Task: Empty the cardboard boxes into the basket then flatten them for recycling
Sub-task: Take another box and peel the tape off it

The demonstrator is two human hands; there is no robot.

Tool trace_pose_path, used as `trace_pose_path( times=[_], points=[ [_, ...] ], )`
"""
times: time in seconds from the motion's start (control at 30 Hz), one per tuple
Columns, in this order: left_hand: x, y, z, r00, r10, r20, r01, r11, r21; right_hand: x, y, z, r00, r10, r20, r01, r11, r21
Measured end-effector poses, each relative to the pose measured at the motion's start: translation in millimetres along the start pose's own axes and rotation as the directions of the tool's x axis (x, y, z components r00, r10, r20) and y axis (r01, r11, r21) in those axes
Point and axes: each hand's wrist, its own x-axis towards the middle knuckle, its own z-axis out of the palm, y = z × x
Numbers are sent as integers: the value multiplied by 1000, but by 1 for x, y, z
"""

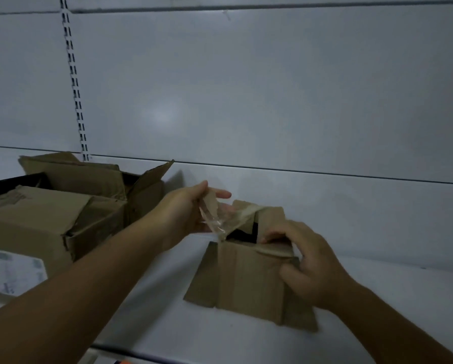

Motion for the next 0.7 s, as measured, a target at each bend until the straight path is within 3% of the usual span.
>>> trace_pose_path(
  times=[0.13,0.27,0.37,0.53,0.63,0.7],
  points=[
    [-11,-8,4,982,-6,188,-16,993,118,14,1,-14,986,18,168,-18,1000,0],
    [-22,-14,25,987,124,106,-146,961,235,37,-16,-20,988,106,110,-115,990,82],
    [-25,-16,33,980,195,39,-198,944,263,59,-26,-20,937,174,303,-171,985,-37],
    [-23,-25,19,990,138,21,-137,990,-10,76,-31,-15,860,208,467,-176,978,-112],
    [-25,-41,13,987,46,156,-17,983,-181,76,-28,-6,834,201,513,-159,979,-125],
    [-22,-58,11,975,70,212,-8,960,-281,77,-24,-1,833,194,518,-158,981,-115]
  ],
)
